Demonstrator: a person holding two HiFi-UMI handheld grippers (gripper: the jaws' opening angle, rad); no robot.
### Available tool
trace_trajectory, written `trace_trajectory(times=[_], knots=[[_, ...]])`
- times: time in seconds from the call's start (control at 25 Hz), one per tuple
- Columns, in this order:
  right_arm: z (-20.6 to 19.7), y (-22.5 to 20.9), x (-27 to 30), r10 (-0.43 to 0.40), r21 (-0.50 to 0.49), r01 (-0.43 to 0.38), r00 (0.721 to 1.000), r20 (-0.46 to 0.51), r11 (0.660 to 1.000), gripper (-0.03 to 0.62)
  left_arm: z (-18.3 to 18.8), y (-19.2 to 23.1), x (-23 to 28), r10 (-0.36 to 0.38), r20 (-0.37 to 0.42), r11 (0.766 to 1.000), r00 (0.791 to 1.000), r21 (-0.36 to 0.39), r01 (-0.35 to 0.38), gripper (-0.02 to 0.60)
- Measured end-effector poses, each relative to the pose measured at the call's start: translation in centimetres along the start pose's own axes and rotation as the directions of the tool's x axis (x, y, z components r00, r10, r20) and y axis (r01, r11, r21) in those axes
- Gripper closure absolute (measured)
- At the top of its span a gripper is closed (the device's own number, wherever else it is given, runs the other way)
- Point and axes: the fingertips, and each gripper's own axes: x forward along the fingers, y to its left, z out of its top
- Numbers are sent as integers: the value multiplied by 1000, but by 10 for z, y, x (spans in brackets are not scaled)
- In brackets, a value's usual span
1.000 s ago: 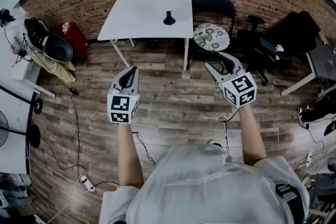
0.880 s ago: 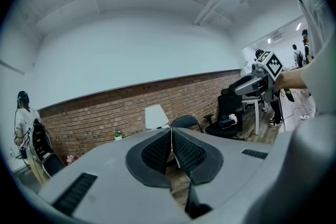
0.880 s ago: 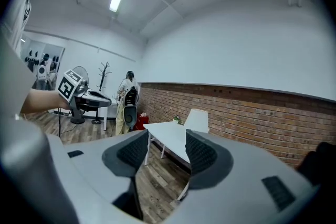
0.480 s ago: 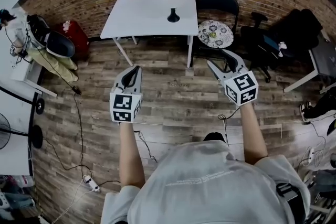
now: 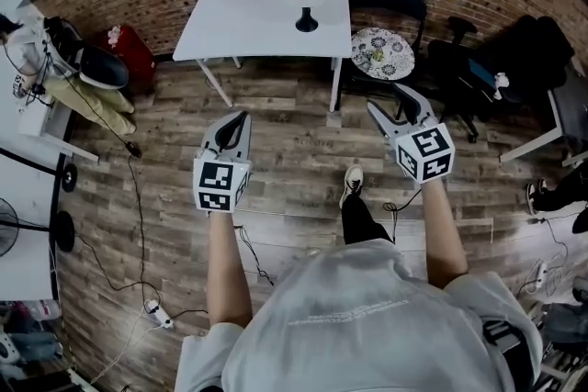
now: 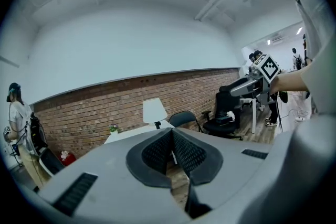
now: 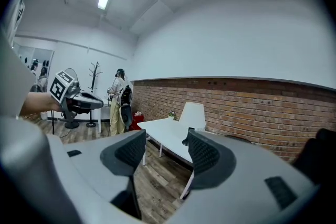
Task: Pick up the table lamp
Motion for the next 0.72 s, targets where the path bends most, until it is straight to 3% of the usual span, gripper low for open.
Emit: trace_trajectory(times=[0.48, 0.72], knots=[[2, -102, 119, 81, 44, -82, 996, 41, 996, 322, 35, 47, 128, 76, 25, 996, 997, -46, -75, 569], [6, -146, 172, 135, 50, -138, 990, 43, 989, 319, 39, 72, 189, 131, -24, 986, 991, -105, -133, 569]])
